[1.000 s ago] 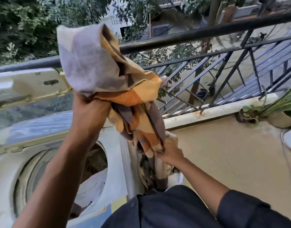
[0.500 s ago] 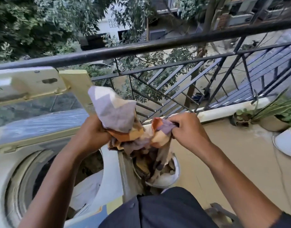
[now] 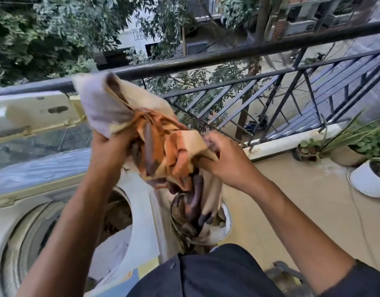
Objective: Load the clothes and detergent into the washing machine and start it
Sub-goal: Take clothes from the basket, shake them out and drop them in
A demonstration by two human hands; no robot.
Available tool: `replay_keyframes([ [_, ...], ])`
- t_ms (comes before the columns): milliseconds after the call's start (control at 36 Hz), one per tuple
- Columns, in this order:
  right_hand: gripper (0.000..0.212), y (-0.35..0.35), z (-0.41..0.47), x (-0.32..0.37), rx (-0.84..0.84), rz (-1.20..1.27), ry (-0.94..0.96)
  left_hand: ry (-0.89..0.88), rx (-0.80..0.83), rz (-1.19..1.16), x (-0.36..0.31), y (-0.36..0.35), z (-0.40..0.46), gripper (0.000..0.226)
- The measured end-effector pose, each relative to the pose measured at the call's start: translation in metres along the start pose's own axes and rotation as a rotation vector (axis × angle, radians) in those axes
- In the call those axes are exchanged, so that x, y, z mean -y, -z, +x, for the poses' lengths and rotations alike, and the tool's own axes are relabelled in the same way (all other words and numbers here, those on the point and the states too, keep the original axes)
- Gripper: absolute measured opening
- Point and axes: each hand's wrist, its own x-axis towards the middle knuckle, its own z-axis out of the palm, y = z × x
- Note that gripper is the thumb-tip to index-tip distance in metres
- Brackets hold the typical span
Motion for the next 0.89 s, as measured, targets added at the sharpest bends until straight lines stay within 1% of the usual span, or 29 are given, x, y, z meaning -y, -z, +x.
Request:
replay_keyframes([
  [83, 0.031, -0.012, -0.005, -0.02, 0.068, 0.009, -0.017, -0.09, 0.031, -0.09, -0.026, 0.006, 0.013, 0.015],
  [139, 0.026, -0.02, -0.006, -0.036, 0.105, -0.041, -0.042, -0.119, 0.039, -0.112, -0.036, 0.007, 0.018, 0.018],
  [194, 0.016, -0.028, -0.009, -0.052, 0.152, -0.157, -0.066, -0.14, 0.018, -0.136, -0.044, 0.007, 0.021, 0.04],
  [222, 0.016, -0.031, -0.011, -0.057, 0.173, -0.193, -0.077, -0.15, 0.008, -0.135, -0.047, 0.009, 0.025, 0.042],
  [278, 0.025, -0.037, -0.015, -0.068, 0.166, -0.167, -0.102, -0.189, 0.019, -0.083, -0.052, 0.014, 0.027, 0.029],
  [333, 0.031, -0.04, -0.019, -0.073, 0.176, -0.049, -0.146, -0.239, 0.073, 0.058, -0.053, 0.017, 0.023, 0.03],
  [389, 0.033, -0.04, -0.018, -0.074, 0.2, 0.065, -0.185, -0.245, 0.202, 0.261, -0.047, 0.017, 0.018, 0.031],
  [444, 0.038, -0.036, -0.013, -0.071, 0.188, 0.144, -0.186, -0.164, 0.366, 0.491, -0.036, 0.017, 0.011, 0.032],
  [528, 0.037, -0.022, -0.005, -0.049, 0.17, 0.176, -0.12, -0.012, 0.588, 0.781, -0.012, 0.016, 0.001, 0.059],
  [583, 0.033, -0.015, -0.001, -0.032, 0.186, 0.181, -0.052, 0.06, 0.71, 0.866, 0.004, 0.006, -0.009, 0.064],
  [639, 0.028, -0.012, 0.003, -0.016, 0.235, 0.18, -0.005, 0.089, 0.807, 0.853, 0.015, -0.011, -0.024, 0.05],
  [667, 0.03, -0.01, 0.005, -0.008, 0.272, 0.17, 0.002, 0.078, 0.825, 0.834, 0.021, -0.018, -0.029, 0.04],
  [694, 0.036, -0.008, 0.006, -0.002, 0.309, 0.158, -0.002, 0.067, 0.83, 0.796, 0.024, -0.025, -0.033, 0.033],
  [750, 0.061, -0.001, 0.007, 0.006, 0.38, 0.101, -0.011, 0.107, 0.803, 0.674, 0.03, -0.03, -0.033, 0.018],
  [806, 0.073, 0.008, 0.007, 0.008, 0.444, 0.06, 0.005, 0.117, 0.719, 0.571, 0.027, -0.027, -0.028, 0.02],
  [861, 0.083, 0.015, 0.006, 0.007, 0.486, 0.115, 0.034, 0.067, 0.607, 0.527, 0.029, -0.019, -0.018, 0.036],
  [889, 0.083, 0.016, 0.007, 0.007, 0.481, 0.156, 0.039, 0.052, 0.586, 0.511, 0.026, -0.016, -0.016, 0.039],
])
